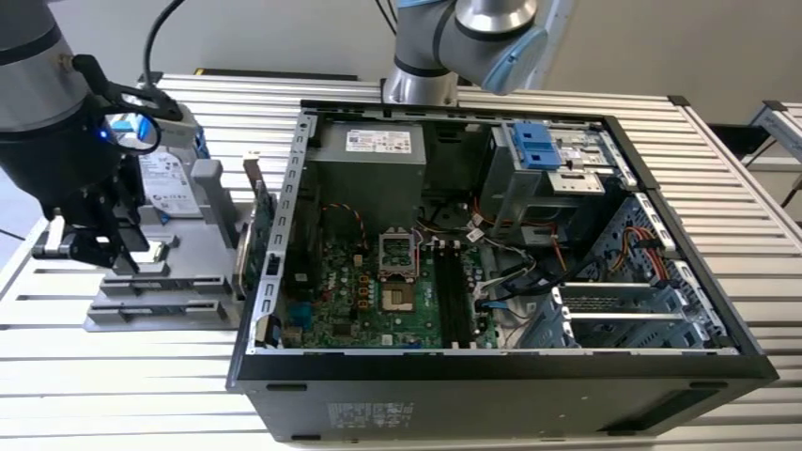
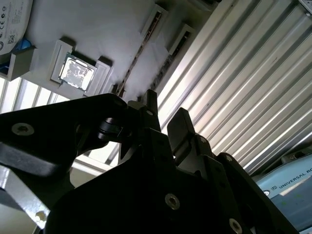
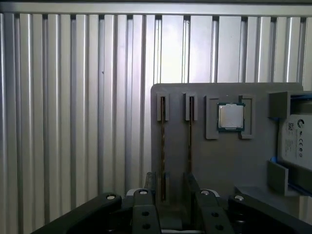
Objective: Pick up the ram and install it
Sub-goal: 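Pick up the ram and move it above insertion slot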
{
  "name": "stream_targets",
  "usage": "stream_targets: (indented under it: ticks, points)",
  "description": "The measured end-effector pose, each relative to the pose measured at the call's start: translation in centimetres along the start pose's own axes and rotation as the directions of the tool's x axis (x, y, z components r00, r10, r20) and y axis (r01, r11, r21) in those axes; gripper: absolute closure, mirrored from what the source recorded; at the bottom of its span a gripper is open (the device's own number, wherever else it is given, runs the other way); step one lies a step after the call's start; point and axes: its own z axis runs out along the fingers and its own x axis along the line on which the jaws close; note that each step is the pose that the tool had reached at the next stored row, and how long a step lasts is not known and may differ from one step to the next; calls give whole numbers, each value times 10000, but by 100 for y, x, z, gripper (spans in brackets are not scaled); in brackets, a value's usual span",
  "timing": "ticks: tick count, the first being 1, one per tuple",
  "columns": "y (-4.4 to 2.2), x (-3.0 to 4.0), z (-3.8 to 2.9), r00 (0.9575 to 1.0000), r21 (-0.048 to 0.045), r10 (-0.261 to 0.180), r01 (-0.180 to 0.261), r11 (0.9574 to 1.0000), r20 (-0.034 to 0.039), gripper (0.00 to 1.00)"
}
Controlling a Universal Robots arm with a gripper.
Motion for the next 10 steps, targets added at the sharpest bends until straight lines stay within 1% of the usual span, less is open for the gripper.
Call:
stream_targets:
  ticks: [10]
  points:
    - [-1, -2, 66, 10000, -1, 0, 0, 10000, 0, 0]
